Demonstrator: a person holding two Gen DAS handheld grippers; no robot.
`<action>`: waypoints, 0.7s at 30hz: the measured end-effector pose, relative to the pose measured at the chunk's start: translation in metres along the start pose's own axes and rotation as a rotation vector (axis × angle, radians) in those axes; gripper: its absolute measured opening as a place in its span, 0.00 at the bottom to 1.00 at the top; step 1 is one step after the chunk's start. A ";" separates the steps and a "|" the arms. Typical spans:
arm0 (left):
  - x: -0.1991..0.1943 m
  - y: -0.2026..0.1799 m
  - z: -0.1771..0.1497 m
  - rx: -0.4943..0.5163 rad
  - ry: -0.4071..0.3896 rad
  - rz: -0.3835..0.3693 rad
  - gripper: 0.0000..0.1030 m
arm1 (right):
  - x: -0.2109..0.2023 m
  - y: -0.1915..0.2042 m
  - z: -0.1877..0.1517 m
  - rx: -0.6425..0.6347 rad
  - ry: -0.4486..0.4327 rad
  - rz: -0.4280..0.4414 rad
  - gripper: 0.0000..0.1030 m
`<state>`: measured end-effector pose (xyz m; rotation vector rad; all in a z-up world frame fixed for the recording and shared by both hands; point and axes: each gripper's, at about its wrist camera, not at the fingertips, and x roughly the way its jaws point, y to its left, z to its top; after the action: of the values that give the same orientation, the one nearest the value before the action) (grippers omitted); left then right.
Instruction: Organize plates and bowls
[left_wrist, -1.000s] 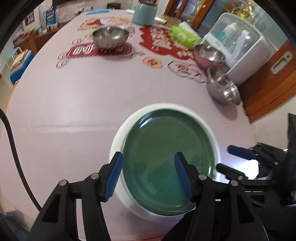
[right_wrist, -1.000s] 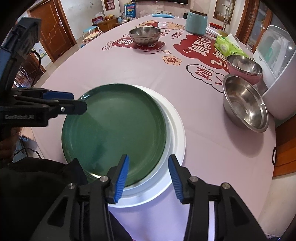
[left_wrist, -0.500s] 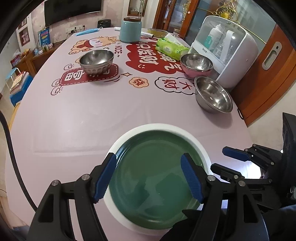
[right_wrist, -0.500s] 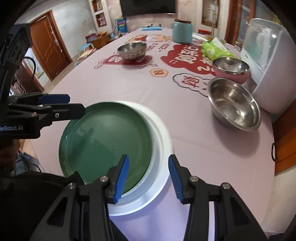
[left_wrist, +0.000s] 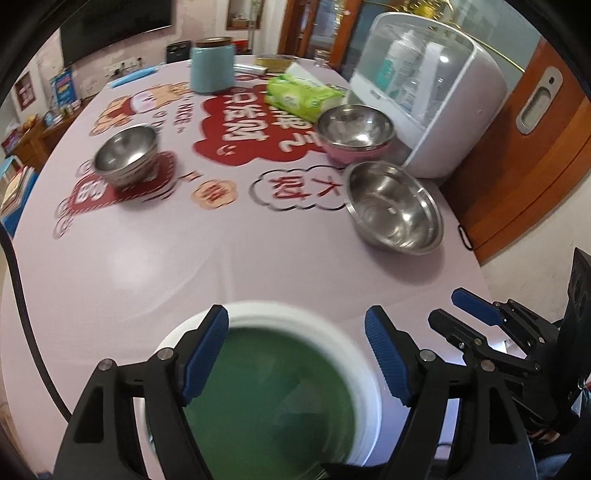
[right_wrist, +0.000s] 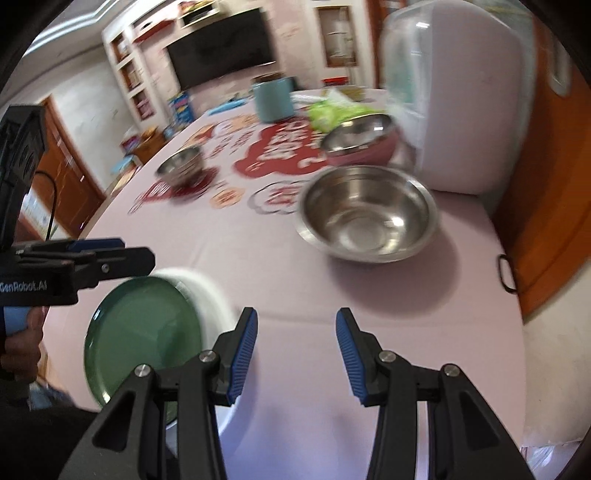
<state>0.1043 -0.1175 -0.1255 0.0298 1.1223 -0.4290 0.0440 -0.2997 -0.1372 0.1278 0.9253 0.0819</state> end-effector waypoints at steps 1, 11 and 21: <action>0.006 -0.007 0.007 0.008 0.010 -0.007 0.73 | -0.001 -0.009 0.003 0.017 -0.018 -0.012 0.43; 0.052 -0.059 0.057 0.090 0.062 -0.030 0.74 | -0.001 -0.059 0.017 0.075 -0.116 -0.114 0.49; 0.102 -0.063 0.079 -0.012 0.117 -0.048 0.74 | 0.021 -0.077 0.030 0.092 -0.140 -0.081 0.50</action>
<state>0.1879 -0.2267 -0.1680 0.0173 1.2431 -0.4678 0.0819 -0.3752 -0.1476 0.1788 0.7939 -0.0441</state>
